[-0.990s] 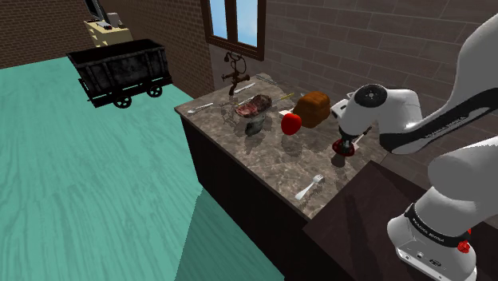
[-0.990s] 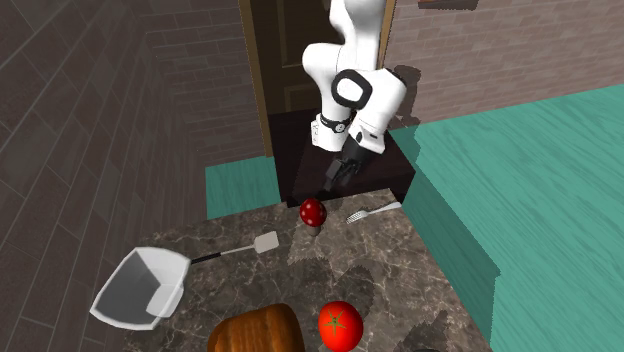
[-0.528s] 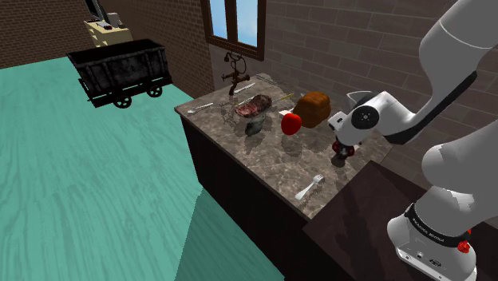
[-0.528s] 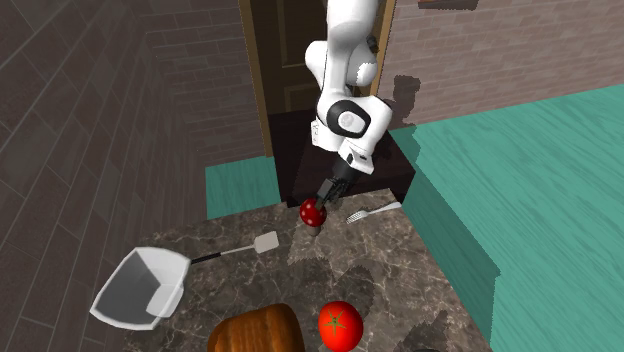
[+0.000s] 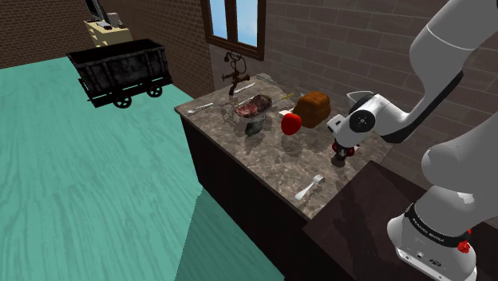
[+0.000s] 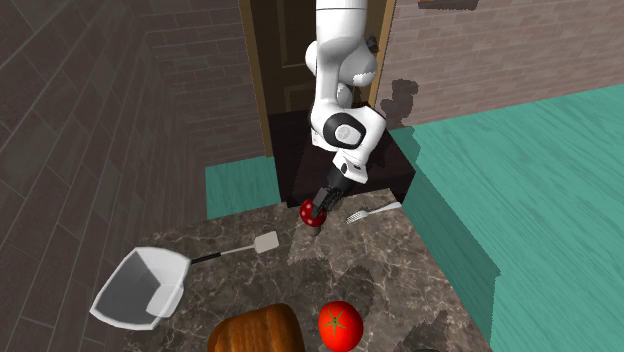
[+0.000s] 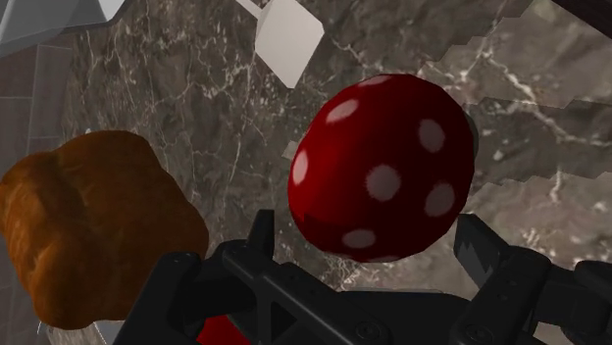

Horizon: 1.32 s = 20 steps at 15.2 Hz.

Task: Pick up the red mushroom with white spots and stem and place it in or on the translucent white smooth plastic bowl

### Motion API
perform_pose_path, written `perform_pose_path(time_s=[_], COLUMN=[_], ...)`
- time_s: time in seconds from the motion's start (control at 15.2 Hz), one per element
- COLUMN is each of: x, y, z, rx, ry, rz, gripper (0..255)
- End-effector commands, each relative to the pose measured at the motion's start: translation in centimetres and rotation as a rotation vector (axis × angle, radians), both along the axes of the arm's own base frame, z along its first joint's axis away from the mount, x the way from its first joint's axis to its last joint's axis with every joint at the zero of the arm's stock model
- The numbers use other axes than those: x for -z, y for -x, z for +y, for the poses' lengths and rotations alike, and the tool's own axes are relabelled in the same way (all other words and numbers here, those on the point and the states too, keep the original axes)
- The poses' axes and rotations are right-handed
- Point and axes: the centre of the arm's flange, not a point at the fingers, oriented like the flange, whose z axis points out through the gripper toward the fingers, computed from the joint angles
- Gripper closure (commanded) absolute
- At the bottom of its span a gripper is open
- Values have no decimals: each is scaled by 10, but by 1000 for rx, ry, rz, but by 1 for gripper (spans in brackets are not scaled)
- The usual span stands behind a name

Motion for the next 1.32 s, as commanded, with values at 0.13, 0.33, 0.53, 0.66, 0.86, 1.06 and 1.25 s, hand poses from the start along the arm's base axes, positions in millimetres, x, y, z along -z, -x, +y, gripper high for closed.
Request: perform_pose_path(time_s=[0.13, 0.33, 0.53, 0.66, 0.86, 1.06, 1.25], x=[0, 1, 1, 1, 0, -15, -31], y=[0, 0, 0, 0, 0, 0, 0], z=[0, 0, 0, 0, 0, 0, 0], rx=[0, 0, 0, 0, 0, 0, 0], ry=[0, 0, 0, 0, 0, 0, 0], rz=[0, 0, 0, 0, 0, 0, 0], gripper=[0, 255, 255, 255, 255, 255, 255])
